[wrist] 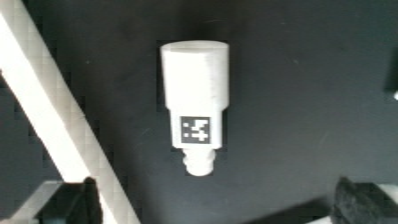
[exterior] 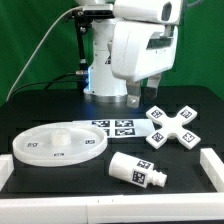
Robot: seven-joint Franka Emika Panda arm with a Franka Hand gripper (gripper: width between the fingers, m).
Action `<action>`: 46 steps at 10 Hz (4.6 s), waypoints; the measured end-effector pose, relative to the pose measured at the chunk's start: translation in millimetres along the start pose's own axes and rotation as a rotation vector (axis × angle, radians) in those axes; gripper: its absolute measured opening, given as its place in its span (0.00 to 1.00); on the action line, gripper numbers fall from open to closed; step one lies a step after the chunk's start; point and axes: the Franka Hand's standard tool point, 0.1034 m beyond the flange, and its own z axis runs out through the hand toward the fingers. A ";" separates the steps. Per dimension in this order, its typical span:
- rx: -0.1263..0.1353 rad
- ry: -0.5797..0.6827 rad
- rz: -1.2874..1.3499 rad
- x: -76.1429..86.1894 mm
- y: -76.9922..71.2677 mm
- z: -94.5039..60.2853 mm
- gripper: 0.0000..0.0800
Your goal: Assemble round table
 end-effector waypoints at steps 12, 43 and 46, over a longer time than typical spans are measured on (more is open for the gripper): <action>0.025 0.059 0.004 12.9 -13.7 99.8 0.81; 0.191 0.022 -1.813 -108.5 28.6 125.9 0.39; 0.193 0.023 -1.769 -132.9 36.0 129.4 0.39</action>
Offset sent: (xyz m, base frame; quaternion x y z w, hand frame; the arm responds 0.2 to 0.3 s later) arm 0.0000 0.0000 0.0000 0.0000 0.0000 0.0000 1.0000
